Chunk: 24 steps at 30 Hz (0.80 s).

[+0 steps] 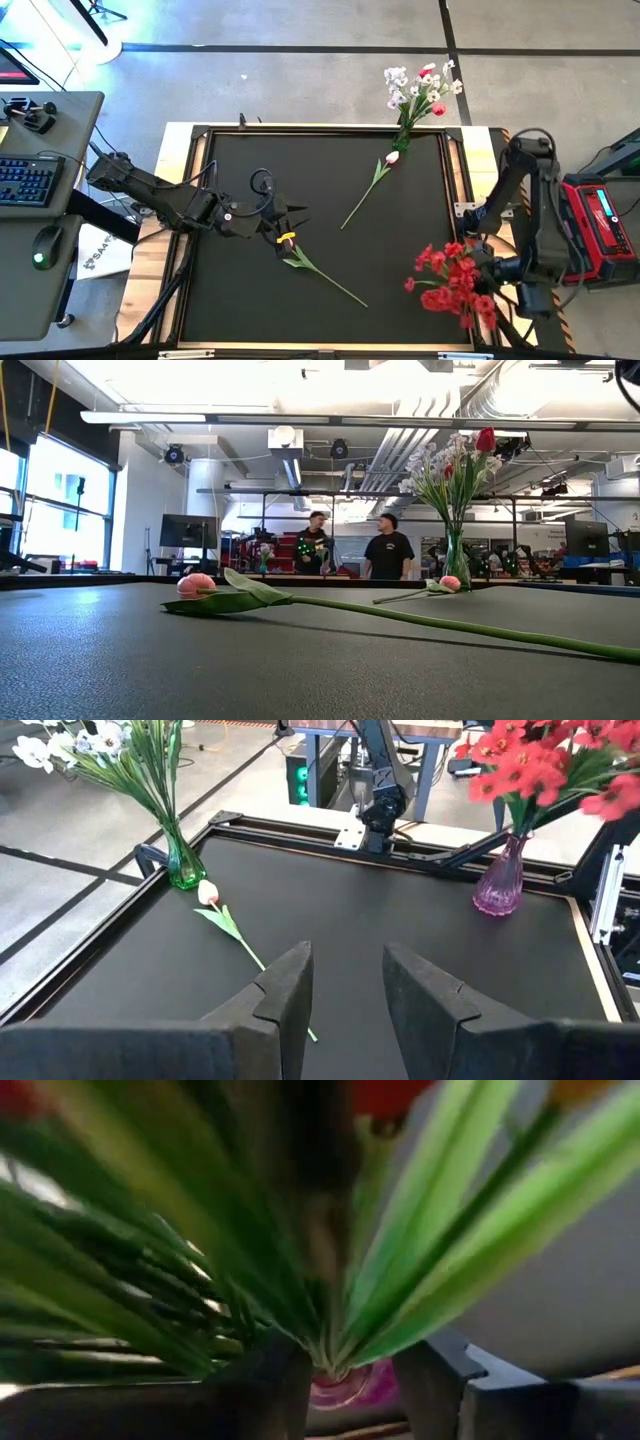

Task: Sort flowers into vase by color
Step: Put the red flowers into the violet vase

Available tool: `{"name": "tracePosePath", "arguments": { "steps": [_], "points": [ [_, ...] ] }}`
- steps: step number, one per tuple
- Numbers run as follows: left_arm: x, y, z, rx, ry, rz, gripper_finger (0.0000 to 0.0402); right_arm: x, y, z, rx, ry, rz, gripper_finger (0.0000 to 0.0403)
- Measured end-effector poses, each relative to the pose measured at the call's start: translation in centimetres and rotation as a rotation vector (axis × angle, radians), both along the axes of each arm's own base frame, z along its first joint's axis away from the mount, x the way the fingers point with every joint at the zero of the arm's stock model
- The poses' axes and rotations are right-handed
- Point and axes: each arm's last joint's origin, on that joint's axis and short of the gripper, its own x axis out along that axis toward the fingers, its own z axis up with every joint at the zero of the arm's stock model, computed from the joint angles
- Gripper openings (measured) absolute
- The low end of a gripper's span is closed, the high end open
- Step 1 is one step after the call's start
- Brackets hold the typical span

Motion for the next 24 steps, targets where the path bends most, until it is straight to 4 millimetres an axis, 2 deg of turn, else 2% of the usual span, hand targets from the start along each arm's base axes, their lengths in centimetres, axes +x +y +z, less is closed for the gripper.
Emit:
{"name": "tracePosePath", "arguments": {
  "steps": [7,14,17,24],
  "points": [
    [0.0,0.0,0.0,0.000,0.000,0.000,0.0110,-0.4,-1.6,1.7,0.150,0.059,0.029,0.0119],
    [0.0,0.0,0.0,0.000,0.000,0.000,0.0110,-0.9,-2.3,2.1,0.208,0.198,0.085,0.0127],
    [0.0,0.0,0.0,0.000,0.000,0.000,0.0110,-1.1,-2.1,2.2,0.226,0.249,0.125,0.0155],
    [0.2,-0.1,-0.2,0.002,0.005,0.000,0.0110,-1.1,-2.2,1.9,0.159,0.267,0.183,0.0253]
  ]
}}
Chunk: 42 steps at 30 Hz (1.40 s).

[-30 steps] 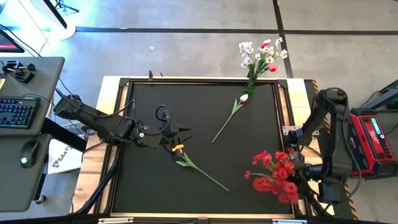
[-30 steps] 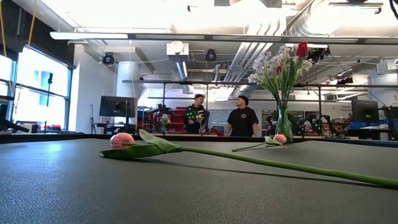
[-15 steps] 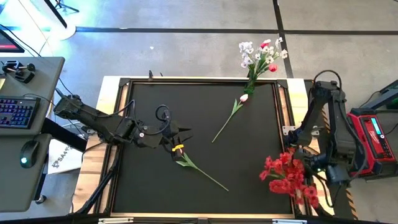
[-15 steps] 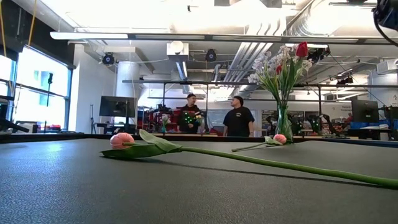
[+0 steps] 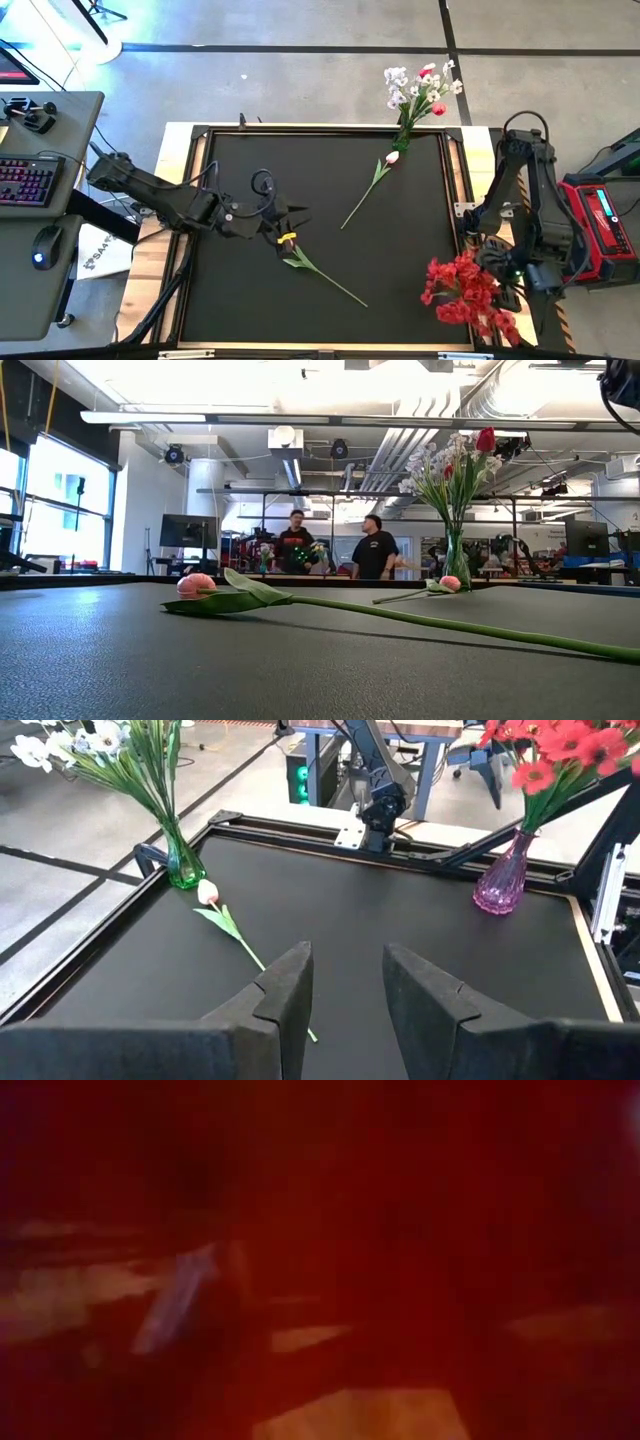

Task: Sort flowers into vase by color
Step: Put the red flowers into the violet vase, then adjust the violet vase

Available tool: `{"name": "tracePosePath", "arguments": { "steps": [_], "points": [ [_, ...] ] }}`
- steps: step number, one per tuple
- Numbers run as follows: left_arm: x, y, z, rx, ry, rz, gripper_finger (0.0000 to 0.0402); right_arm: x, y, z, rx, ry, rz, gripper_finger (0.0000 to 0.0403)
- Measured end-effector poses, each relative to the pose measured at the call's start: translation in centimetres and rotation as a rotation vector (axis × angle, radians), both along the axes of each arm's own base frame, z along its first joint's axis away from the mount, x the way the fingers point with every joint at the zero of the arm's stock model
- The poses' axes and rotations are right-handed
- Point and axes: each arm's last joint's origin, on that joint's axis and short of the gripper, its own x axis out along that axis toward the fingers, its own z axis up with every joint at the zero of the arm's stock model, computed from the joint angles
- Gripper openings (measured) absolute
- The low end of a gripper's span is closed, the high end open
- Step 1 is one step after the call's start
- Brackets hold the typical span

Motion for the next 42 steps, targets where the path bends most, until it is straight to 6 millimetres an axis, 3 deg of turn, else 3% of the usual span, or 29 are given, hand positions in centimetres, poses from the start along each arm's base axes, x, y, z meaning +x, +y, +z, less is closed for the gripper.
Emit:
{"name": "tracePosePath", "arguments": {
  "steps": [6,14,27,31,38,42],
  "points": [
    [1.0,-0.8,-1.2,0.011,0.028,-0.014,0.0110,0.7,0.6,-1.1,-0.134,-0.009,0.061,0.0282],
    [1.5,-1.5,-1.9,0.012,0.034,-0.029,0.0110,1.7,2.7,-2.5,-0.207,-0.024,0.160,0.0264],
    [2.0,-1.7,-1.3,-0.048,-0.053,-0.018,0.0110,2.1,3.8,-3.7,-0.275,-0.036,0.115,0.0226],
    [4.0,-2.6,-2.4,-0.089,-0.102,-0.088,0.0110,2.0,3.5,-3.6,-0.272,-0.017,0.063,0.0222],
    [9.1,-4.4,-6.5,-0.110,-0.234,-0.197,0.0116,1.9,3.2,-2.8,-0.181,-0.008,0.003,0.0223],
    [11.3,-5.0,-9.0,-0.137,-0.279,-0.263,0.0142,1.7,3.0,-2.1,-0.091,0.035,0.022,0.0223]
  ]
}}
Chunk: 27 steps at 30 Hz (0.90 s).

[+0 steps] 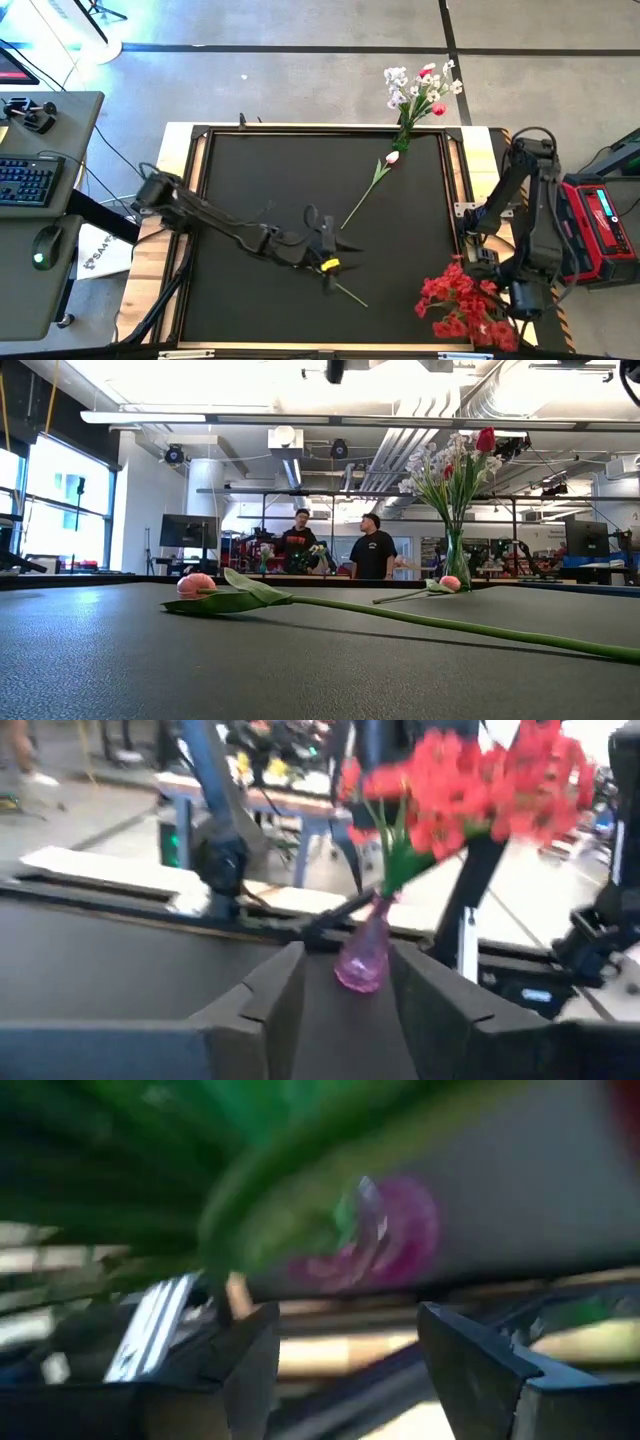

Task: Sort flowers into vase by color
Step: Adjust the violet vase

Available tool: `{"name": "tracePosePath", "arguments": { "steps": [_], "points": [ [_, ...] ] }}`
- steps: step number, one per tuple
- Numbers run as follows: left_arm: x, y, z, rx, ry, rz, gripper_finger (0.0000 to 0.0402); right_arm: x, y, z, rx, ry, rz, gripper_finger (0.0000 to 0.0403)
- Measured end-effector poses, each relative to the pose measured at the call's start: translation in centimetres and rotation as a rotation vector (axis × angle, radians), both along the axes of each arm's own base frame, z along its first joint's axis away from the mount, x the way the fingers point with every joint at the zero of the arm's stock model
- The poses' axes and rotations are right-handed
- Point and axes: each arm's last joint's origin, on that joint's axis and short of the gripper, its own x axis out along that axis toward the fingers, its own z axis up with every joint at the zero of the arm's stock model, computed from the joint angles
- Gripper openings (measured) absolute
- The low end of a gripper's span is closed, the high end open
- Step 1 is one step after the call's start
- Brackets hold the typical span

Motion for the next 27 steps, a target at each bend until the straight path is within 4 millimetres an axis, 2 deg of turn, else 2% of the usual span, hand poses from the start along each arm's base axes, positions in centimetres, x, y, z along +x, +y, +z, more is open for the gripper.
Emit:
{"name": "tracePosePath", "arguments": {
  "steps": [6,9,12,15,19,27],
  "points": [
    [3.5,-1.2,-2.2,-0.026,0.057,-0.068,0.0199,-0.6,-0.5,1.2,0.151,0.131,0.033,0.0223],
    [5.1,-1.7,-3.0,-0.017,0.067,-0.094,0.0218,-0.6,-0.8,1.8,0.203,0.105,0.021,0.0221],
    [6.3,-2.1,-3.7,0.010,0.069,-0.101,0.0225,-0.3,-0.8,1.7,0.175,0.023,-0.002,0.0216],
    [6.9,-2.3,-3.6,0.014,0.063,-0.101,0.0225,-0.1,-0.5,1.1,0.097,-0.037,0.007,0.0210],
    [7.0,-2.2,-3.4,0.016,0.058,-0.092,0.0223,0.2,0.1,0.0,-0.002,-0.029,0.021,0.0205],
    [7.1,-1.8,-3.6,0.055,0.079,-0.091,0.0223,0.9,1.5,-1.0,-0.054,-0.137,0.000,0.0205]
  ]
}}
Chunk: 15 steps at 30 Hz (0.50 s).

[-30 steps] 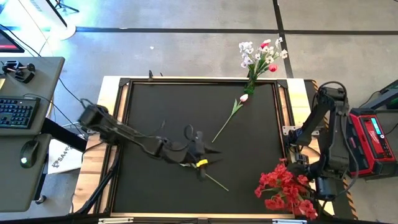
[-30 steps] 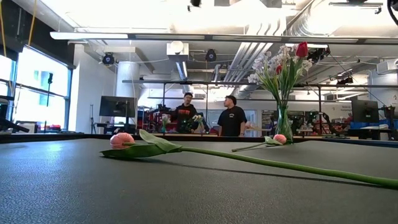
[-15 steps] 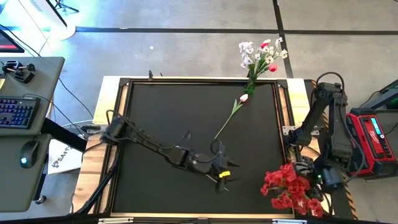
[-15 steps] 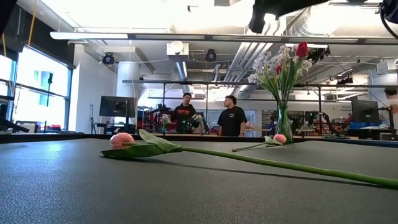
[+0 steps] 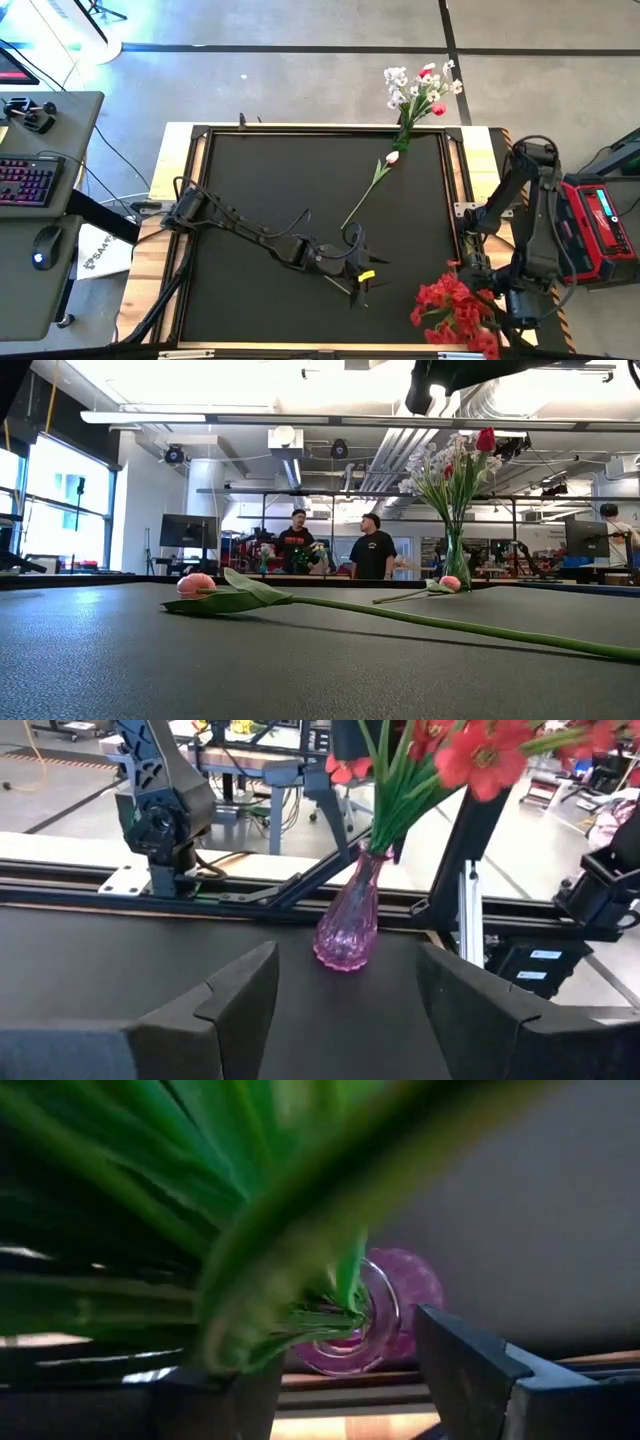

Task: Sort flowers into vase by color
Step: Adjust the violet vase

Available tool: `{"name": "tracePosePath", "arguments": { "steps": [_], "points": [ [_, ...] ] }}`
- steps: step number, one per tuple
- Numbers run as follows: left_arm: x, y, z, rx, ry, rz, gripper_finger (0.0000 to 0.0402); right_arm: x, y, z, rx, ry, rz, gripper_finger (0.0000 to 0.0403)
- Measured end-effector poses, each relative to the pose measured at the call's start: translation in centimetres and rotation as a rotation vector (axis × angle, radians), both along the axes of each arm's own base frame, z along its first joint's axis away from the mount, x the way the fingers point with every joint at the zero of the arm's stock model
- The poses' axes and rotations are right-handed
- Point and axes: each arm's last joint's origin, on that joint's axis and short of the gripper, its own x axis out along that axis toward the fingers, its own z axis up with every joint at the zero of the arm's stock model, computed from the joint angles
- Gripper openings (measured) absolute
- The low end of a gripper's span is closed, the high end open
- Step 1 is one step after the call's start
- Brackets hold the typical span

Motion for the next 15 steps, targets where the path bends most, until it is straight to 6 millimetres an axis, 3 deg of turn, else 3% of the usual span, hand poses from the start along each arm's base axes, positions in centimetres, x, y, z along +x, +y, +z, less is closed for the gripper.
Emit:
{"name": "tracePosePath", "arguments": {
  "steps": [15],
  "points": [
    [-0.02,-0.10,-0.01,-0.005,0.001,-0.016,0.0223,0.10,-0.12,-0.17,-0.020,-0.031,-0.069,0.0204]
  ]
}}
